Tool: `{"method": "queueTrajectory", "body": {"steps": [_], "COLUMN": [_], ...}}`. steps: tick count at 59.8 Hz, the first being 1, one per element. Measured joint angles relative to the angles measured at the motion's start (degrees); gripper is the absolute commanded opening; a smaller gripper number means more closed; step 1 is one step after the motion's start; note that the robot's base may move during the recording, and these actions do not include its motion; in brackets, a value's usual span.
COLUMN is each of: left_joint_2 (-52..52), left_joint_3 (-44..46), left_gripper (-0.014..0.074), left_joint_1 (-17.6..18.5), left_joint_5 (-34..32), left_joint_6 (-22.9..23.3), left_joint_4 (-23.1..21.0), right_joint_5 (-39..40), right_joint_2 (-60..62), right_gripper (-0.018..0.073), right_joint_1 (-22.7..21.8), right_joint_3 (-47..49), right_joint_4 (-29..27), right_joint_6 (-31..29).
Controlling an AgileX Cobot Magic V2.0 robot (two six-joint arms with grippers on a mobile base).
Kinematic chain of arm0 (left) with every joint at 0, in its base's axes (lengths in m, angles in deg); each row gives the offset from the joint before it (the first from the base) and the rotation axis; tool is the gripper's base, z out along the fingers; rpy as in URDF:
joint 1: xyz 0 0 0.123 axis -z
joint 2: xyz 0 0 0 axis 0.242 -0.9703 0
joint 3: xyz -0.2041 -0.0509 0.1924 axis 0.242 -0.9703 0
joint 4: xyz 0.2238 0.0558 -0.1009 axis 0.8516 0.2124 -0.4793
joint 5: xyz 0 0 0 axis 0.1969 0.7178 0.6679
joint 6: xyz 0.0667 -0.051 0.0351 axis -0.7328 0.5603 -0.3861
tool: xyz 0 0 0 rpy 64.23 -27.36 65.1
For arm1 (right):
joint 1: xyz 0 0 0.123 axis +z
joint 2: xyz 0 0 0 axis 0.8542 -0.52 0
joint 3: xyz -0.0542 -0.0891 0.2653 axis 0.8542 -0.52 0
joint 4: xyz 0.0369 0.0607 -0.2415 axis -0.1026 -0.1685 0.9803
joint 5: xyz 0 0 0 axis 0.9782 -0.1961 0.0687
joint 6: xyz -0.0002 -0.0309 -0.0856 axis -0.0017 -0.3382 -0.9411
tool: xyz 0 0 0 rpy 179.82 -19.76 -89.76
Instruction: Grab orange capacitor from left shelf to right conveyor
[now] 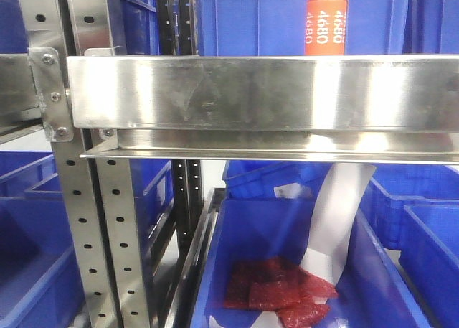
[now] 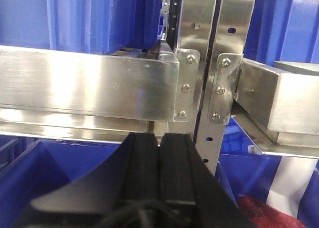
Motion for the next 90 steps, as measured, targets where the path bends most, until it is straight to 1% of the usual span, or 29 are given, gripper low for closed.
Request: {"method": "queueTrajectory", "body": {"steps": [11, 18, 20, 23, 28, 35, 41, 45, 52, 59, 65, 70, 76, 90], "left_joint_2": [0.0, 0.0, 0.0, 0.0, 0.0, 0.0, 0.0, 0.0, 0.0, 0.0, 0.0, 0.0, 0.0, 0.0], "left_joint_3": [0.0, 0.0, 0.0, 0.0, 0.0, 0.0, 0.0, 0.0, 0.0, 0.0, 0.0, 0.0, 0.0, 0.0], "left_gripper": [-0.0105, -0.0105, -0.0105, -0.0105, -0.0105, -0.0105, -0.0105, -0.0105, -0.0105, -0.0105, -0.0105, -0.0105, -0.0105, -0.0105], "left_joint_1": [0.0, 0.0, 0.0, 0.0, 0.0, 0.0, 0.0, 0.0, 0.0, 0.0, 0.0, 0.0, 0.0, 0.0], "left_joint_5": [0.0, 0.0, 0.0, 0.0, 0.0, 0.0, 0.0, 0.0, 0.0, 0.0, 0.0, 0.0, 0.0, 0.0], "left_joint_6": [0.0, 0.0, 0.0, 0.0, 0.0, 0.0, 0.0, 0.0, 0.0, 0.0, 0.0, 0.0, 0.0, 0.0], "left_joint_4": [0.0, 0.0, 0.0, 0.0, 0.0, 0.0, 0.0, 0.0, 0.0, 0.0, 0.0, 0.0, 0.0, 0.0], "right_joint_5": [2.42, -3.27, -6.19, -8.17, -10.34, -11.28, -11.28, -11.28, -11.28, -11.28, -10.28, -8.68, -6.39, -3.07], "right_joint_2": [0.0, 0.0, -0.43, -1.84, -5.82, -12.89, -19.42, -23.81, -32.31, -40.62, -49.53, -56.13, -63.17, -76.73], "right_gripper": [0.0058, 0.0059, 0.006, 0.0069, 0.0142, 0.0321, 0.0452, 0.0519, 0.0587, 0.0606, 0.0606, 0.0606, 0.0606, 0.0606], "right_joint_1": [0.0, 0.0, 0.0, 0.0, 0.0, 0.78, 2.06, 3.55, 7.73, 13.49, 19.5, 22.41, 23.72, 23.84], "right_joint_3": [0.16, 5.27, 9.54, 13.39, 19.2, 25.43, 29.54, 32.01, 36.51, 39.95, 42.78, 44.93, 47.72, 54.89], "right_joint_4": [-0.27, -0.27, -0.27, -0.27, -0.3, -0.39, -0.39, -0.39, -0.39, -0.39, -0.39, -0.39, -0.42, -0.42], "right_joint_6": [0.82, 1.93, 1.92, 2.05, 2.17, 2.29, 2.38, 2.38, 2.38, 2.38, 2.38, 2.38, 2.38, 2.38]}}
